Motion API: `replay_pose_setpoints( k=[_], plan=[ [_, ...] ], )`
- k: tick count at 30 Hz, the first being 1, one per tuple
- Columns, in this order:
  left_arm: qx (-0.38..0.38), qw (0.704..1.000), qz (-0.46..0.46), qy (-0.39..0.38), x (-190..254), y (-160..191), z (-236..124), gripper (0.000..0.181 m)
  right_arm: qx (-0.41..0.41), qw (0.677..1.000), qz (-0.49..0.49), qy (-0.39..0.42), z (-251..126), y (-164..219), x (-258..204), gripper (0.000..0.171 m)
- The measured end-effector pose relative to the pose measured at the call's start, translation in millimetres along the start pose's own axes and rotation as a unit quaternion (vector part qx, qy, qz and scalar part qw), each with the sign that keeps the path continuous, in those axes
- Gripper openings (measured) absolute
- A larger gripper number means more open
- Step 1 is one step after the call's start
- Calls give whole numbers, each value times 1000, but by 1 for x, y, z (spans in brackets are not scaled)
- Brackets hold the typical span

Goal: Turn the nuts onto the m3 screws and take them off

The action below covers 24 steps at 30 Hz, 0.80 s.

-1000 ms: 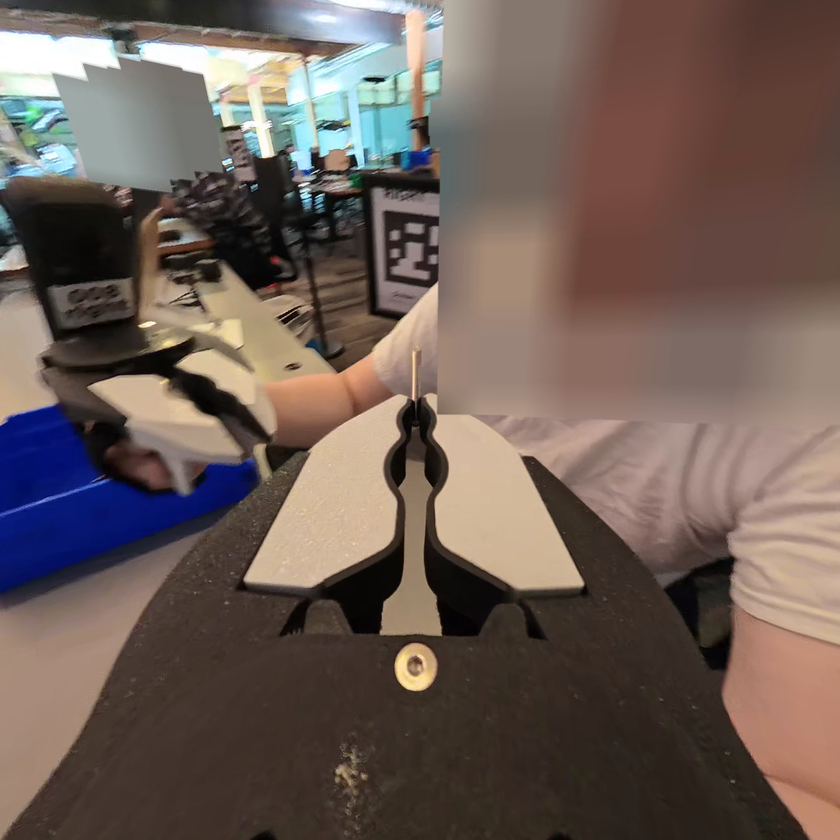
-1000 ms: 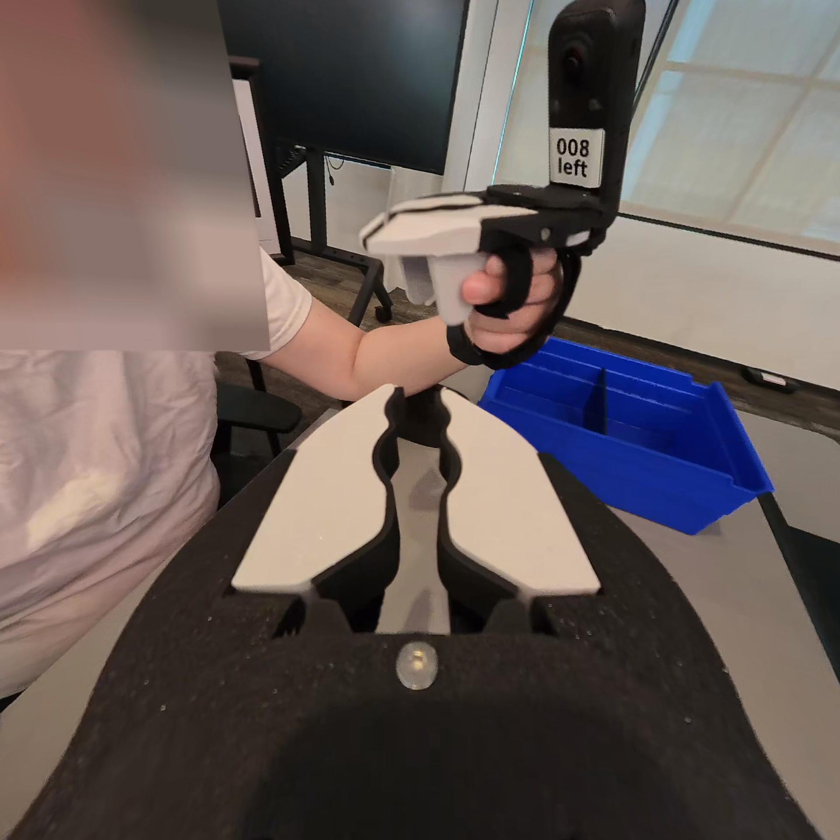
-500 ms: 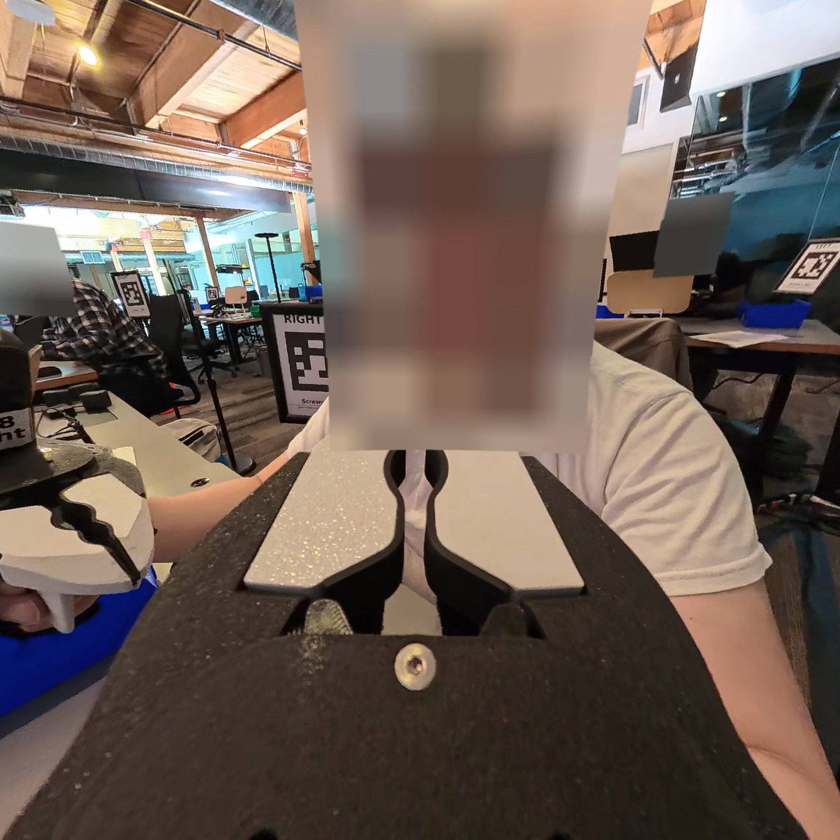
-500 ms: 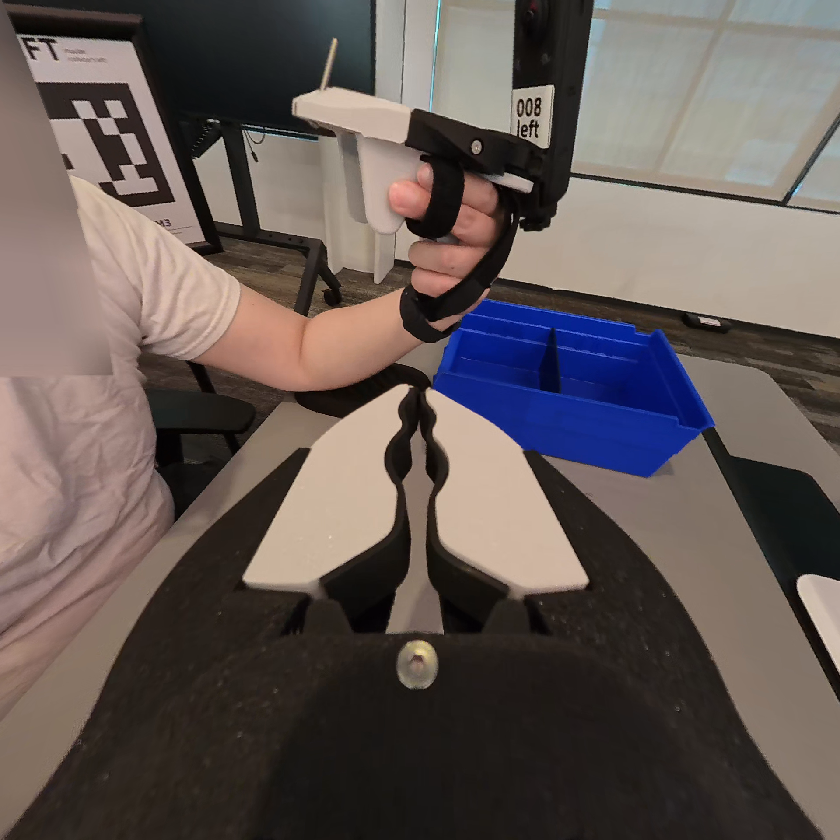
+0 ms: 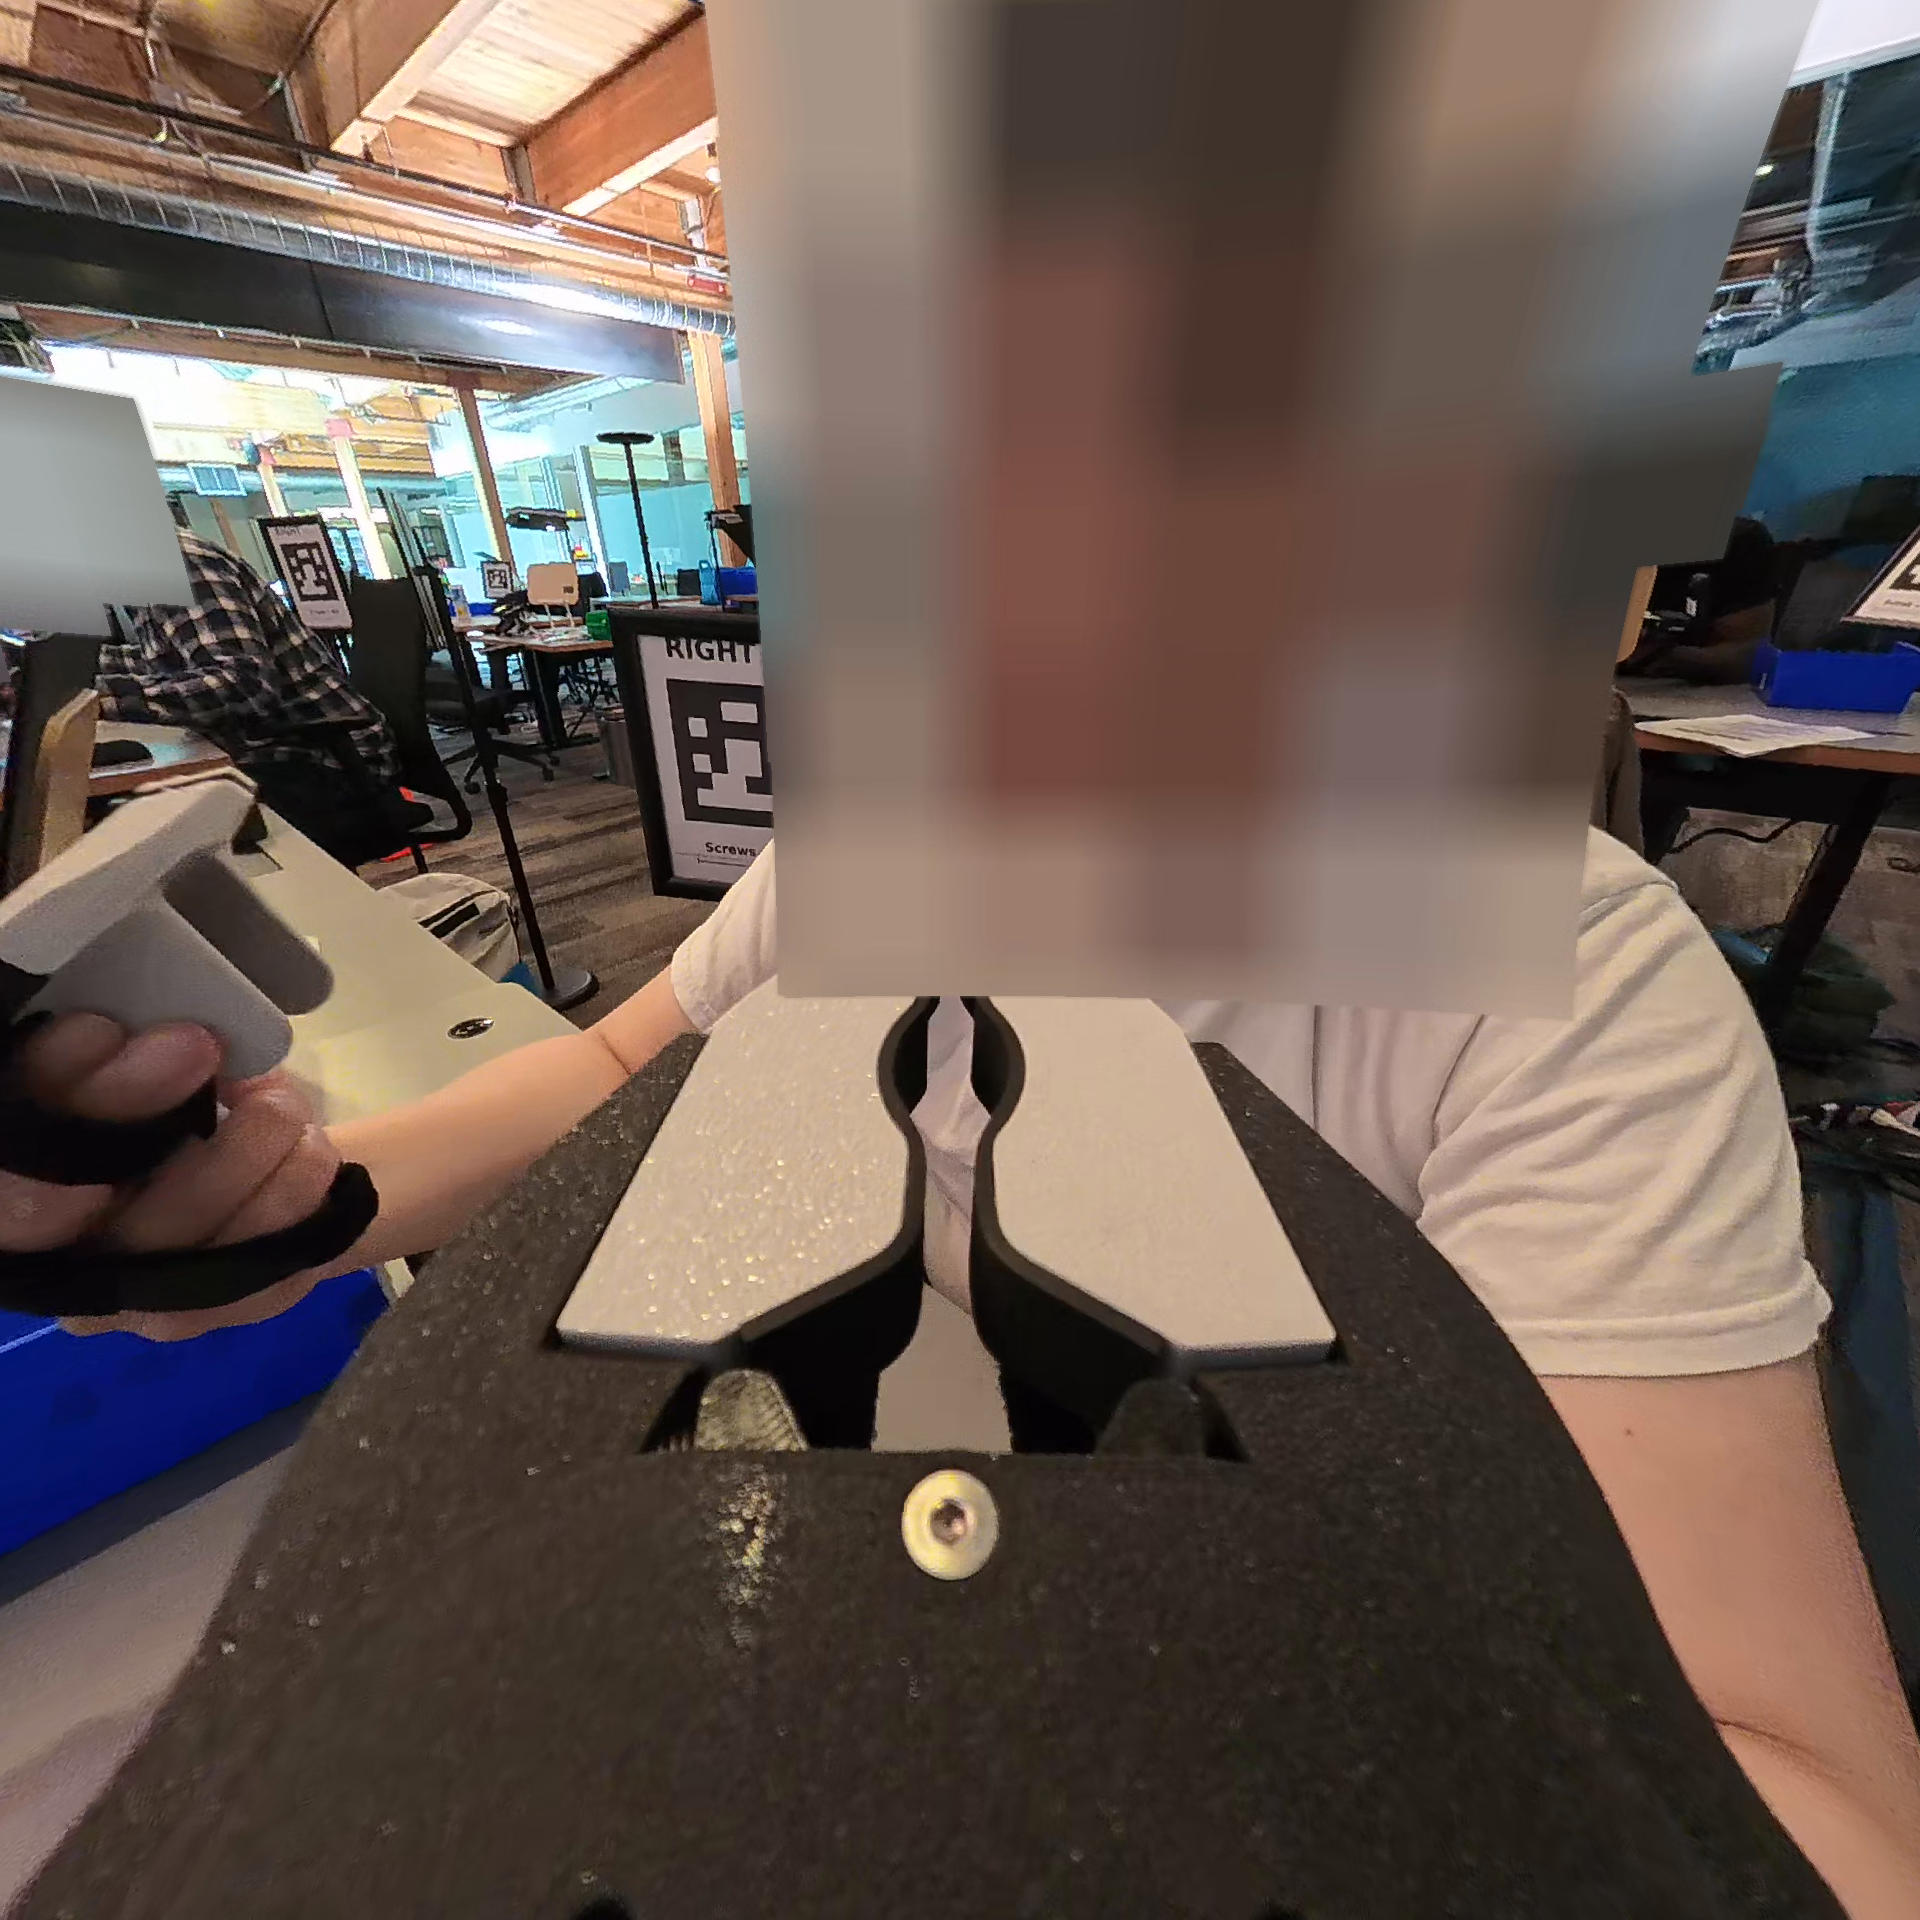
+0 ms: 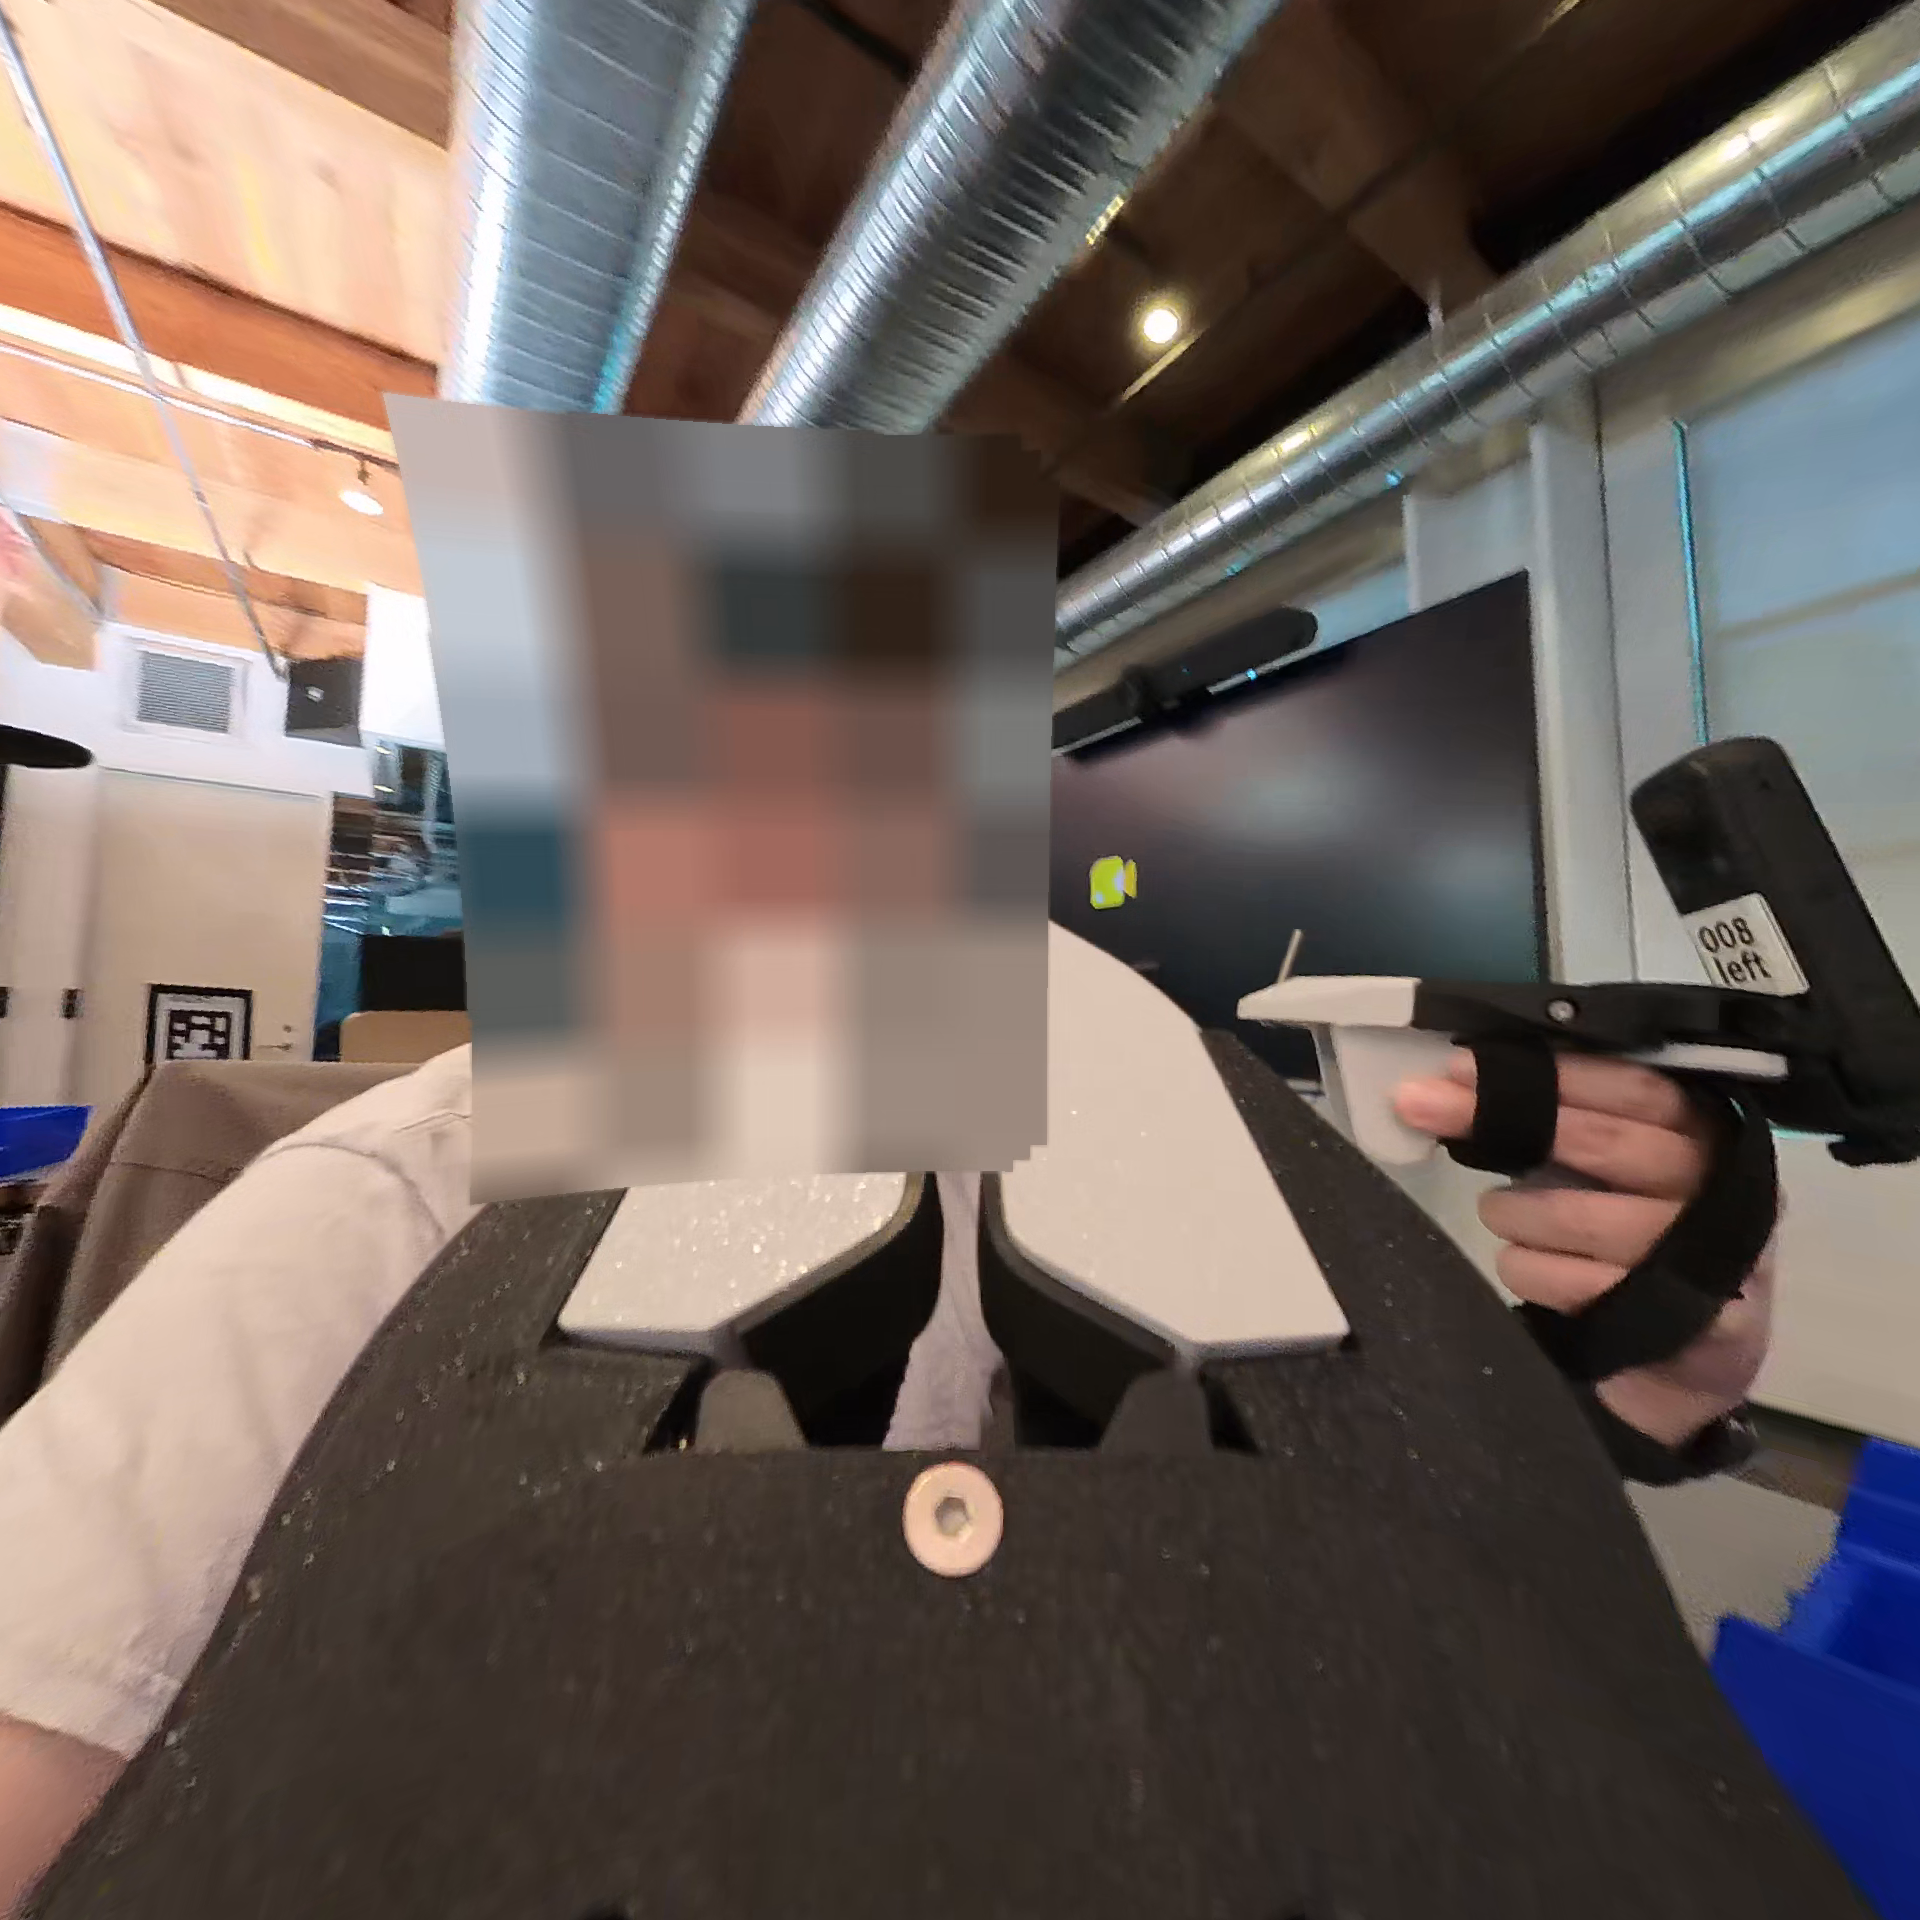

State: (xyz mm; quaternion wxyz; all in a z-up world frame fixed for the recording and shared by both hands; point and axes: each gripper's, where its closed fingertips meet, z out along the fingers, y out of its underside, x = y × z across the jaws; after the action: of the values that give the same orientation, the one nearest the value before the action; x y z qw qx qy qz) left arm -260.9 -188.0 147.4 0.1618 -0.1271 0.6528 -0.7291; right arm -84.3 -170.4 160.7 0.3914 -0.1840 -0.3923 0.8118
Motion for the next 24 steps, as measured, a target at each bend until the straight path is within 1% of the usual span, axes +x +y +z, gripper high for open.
replay_pose_setpoints(
  k=[2, 7, 11, 15, 24],
  plan=[
    [-7, 1000, -2, -3, -1, 2, 2, 2, 13, 1000, 1, -19, -2, -3, -5, 0],
    [-16, 1000, 2, -10, -2, 4, 4, 2, 4, 999, 3, -32, 0, 3, -6, 0],
    [-15, 1000, 4, -12, -2, 2, 4, 2, 23, 998, 29, -49, -2, 0, -7, 0],
    [-20, 1000, 6, -11, -1, 3, 6, 2, 31, 997, 45, -49, -6, -1, -3, 0],
    [-34, 999, 1, -12, -3, 9, 9, 2, -8, 997, 50, -64, -1, 10, -8, 0]
  ],
)
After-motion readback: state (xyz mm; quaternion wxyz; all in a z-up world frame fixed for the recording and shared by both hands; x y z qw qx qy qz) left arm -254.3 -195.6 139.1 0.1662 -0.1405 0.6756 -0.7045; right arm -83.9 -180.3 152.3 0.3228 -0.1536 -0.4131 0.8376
